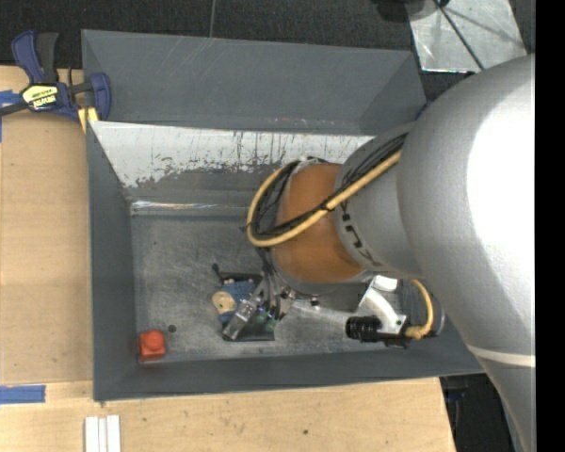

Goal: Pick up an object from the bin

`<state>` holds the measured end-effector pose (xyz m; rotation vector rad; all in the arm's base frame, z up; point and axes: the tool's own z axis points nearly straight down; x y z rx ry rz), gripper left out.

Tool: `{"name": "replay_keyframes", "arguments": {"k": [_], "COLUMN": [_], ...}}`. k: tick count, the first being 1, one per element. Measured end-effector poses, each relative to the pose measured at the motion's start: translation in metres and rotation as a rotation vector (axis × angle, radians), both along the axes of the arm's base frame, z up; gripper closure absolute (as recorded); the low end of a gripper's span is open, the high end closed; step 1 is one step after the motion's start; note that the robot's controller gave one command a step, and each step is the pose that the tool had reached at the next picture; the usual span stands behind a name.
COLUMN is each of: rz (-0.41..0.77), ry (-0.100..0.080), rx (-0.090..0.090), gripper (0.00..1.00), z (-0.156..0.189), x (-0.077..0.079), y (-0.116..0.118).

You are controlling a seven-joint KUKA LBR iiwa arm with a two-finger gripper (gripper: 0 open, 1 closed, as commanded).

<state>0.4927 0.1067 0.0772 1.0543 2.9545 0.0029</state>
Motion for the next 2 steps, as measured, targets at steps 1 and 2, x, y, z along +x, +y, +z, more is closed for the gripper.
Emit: {"name": "replay_keyframes", "arguments": {"k": [1, 2], "rz": [-0.004, -0.002], "ry": [-0.018, -0.004], "rx": [-0.003, 0.001], "gripper": [1.00, 1.00], "z": [0.003, 0.084], "x": [0.005, 0.008], "y": [-0.003, -0.003]}}
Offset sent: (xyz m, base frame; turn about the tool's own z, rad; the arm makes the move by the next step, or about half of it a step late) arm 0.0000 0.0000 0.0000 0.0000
